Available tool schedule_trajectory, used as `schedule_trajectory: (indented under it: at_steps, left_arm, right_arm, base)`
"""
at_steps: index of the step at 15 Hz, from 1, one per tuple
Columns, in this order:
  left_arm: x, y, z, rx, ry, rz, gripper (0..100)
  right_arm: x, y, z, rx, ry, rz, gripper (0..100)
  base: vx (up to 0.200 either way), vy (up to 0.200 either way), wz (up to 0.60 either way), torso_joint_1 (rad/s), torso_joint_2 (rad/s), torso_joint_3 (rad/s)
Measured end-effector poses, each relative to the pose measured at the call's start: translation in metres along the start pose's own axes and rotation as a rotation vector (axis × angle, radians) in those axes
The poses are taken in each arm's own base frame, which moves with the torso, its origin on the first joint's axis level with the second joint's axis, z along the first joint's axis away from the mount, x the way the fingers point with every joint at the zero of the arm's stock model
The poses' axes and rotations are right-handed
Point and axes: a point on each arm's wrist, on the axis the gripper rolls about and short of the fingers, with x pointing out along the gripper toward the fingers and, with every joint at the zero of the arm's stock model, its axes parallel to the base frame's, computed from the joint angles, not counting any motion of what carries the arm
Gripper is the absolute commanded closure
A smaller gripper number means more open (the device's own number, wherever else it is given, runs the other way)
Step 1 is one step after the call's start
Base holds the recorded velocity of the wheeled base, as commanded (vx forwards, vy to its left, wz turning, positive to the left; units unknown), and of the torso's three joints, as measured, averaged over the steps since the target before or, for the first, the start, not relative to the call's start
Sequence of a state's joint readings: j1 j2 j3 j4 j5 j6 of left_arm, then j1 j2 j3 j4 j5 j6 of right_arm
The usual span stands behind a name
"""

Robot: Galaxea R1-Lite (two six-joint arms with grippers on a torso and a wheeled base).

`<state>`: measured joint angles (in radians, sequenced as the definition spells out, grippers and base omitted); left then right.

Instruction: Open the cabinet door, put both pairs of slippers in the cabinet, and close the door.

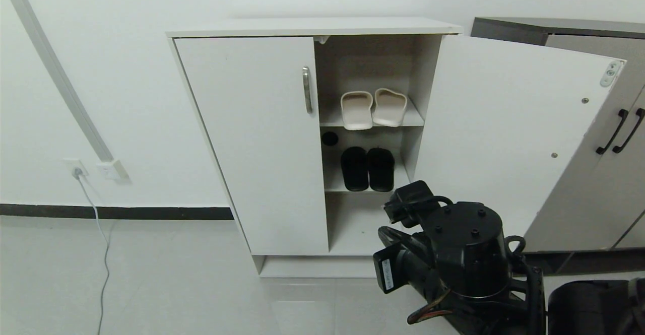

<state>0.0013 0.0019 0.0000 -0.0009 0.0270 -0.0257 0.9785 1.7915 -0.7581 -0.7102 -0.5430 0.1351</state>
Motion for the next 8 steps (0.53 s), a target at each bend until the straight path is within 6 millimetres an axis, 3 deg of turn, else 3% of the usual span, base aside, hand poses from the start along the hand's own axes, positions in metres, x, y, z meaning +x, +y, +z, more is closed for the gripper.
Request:
schedule_trajectory:
  at_steps: [8]
  left_arm:
    - [0.0000, 0.0000, 0.0000, 0.000, 0.000, -0.001, 100]
  right_arm:
    - [0.0013, 0.0009, -0.0023, -0.004, 0.006, 0.000, 100]
  base:
    - [0.000, 0.000, 0.00, 0.000, 0.00, 0.000]
